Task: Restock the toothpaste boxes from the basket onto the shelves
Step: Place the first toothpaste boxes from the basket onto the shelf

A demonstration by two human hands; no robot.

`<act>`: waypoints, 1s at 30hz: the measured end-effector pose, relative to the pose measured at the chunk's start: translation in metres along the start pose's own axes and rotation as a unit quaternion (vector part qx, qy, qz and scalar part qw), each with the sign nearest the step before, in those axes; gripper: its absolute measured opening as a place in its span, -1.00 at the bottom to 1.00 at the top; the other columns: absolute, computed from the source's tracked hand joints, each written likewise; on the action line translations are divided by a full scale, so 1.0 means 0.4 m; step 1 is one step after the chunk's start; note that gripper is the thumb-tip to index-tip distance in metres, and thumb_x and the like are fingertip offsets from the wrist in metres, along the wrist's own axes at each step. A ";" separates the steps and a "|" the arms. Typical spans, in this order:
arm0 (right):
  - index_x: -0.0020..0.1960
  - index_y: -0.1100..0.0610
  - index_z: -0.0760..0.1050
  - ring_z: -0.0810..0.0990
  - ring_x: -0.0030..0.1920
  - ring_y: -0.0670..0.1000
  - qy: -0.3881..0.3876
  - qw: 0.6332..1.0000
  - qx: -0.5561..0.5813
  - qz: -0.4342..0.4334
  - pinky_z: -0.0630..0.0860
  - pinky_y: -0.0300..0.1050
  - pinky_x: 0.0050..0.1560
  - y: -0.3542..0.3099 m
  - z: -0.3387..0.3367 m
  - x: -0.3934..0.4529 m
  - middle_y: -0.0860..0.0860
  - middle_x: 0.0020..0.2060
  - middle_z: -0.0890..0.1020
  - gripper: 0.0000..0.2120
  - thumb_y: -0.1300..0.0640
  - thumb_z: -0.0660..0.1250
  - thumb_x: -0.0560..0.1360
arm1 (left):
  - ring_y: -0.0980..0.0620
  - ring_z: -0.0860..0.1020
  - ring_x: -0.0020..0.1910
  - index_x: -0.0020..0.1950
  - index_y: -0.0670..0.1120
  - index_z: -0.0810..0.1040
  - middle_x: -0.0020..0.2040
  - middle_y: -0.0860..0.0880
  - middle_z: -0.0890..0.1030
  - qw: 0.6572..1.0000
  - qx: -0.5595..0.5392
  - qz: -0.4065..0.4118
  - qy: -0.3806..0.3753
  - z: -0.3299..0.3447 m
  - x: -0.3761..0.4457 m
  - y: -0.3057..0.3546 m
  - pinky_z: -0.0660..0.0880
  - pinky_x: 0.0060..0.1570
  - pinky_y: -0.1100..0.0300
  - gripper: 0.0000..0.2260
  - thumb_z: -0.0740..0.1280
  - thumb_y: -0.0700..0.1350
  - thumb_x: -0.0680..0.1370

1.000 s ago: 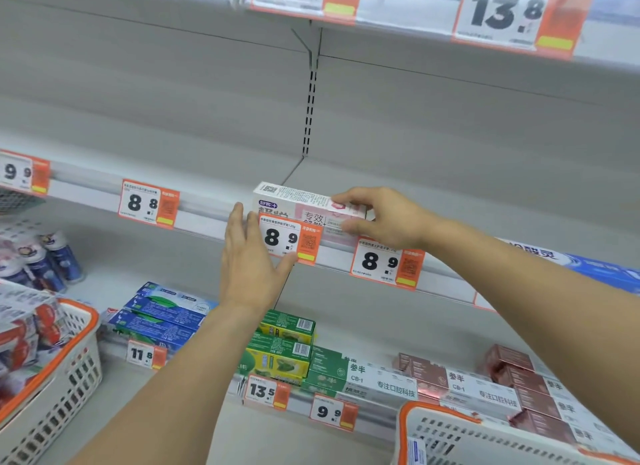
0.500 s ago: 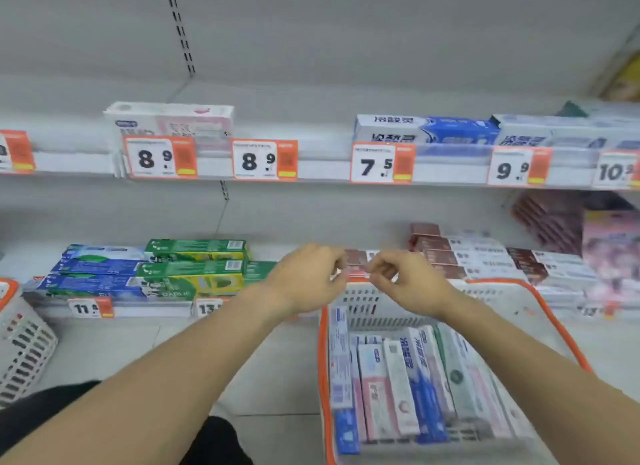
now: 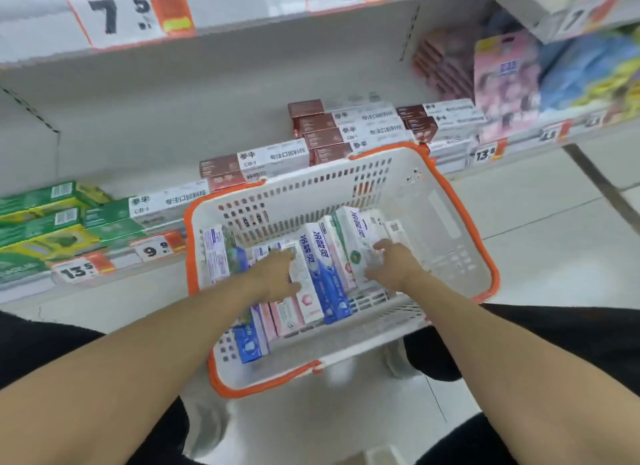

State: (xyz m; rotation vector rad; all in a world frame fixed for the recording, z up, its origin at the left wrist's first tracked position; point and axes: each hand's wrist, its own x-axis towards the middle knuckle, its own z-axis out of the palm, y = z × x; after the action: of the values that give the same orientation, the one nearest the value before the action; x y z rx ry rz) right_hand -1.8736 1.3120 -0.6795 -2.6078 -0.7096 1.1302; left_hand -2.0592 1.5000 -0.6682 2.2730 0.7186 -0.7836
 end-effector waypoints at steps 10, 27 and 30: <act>0.36 0.28 0.34 0.31 0.36 0.21 0.088 0.990 -0.102 0.039 0.49 0.03 0.21 -0.071 0.126 0.003 0.22 0.37 0.29 -0.59 0.22 0.31 0.54 | -0.17 0.25 0.53 0.65 -0.03 -0.10 0.63 -0.14 0.05 0.999 0.027 -0.002 0.045 0.028 0.116 -0.023 0.25 0.47 -0.08 -0.19 0.35 0.12 0.59; 0.40 0.23 0.22 0.55 0.18 0.18 -0.070 0.984 0.108 0.124 0.62 -0.01 0.03 -0.103 0.093 0.006 0.18 0.23 0.47 -0.12 0.08 0.64 0.27 | -0.03 0.50 0.13 0.23 -0.13 0.50 0.22 -0.08 0.54 0.998 -0.032 0.026 0.045 -0.014 0.098 -0.025 0.42 0.10 0.13 -0.70 0.44 -0.07 0.55; 0.52 0.27 0.02 0.53 0.25 0.22 -0.101 0.989 0.069 0.089 0.57 0.03 0.16 -0.122 0.097 -0.004 0.19 0.28 0.46 0.04 0.15 0.64 0.29 | 0.01 0.49 0.01 0.15 -0.12 0.52 0.11 -0.04 0.55 0.997 -0.049 0.030 0.047 -0.037 0.082 -0.023 0.37 -0.02 0.20 -0.74 0.46 -0.10 0.53</act>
State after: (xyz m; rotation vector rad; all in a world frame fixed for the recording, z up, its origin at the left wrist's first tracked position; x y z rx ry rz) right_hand -1.9197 1.3534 -0.6865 -2.5033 -0.4238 1.4561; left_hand -2.0379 1.5257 -0.6844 2.2426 0.7116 -0.6035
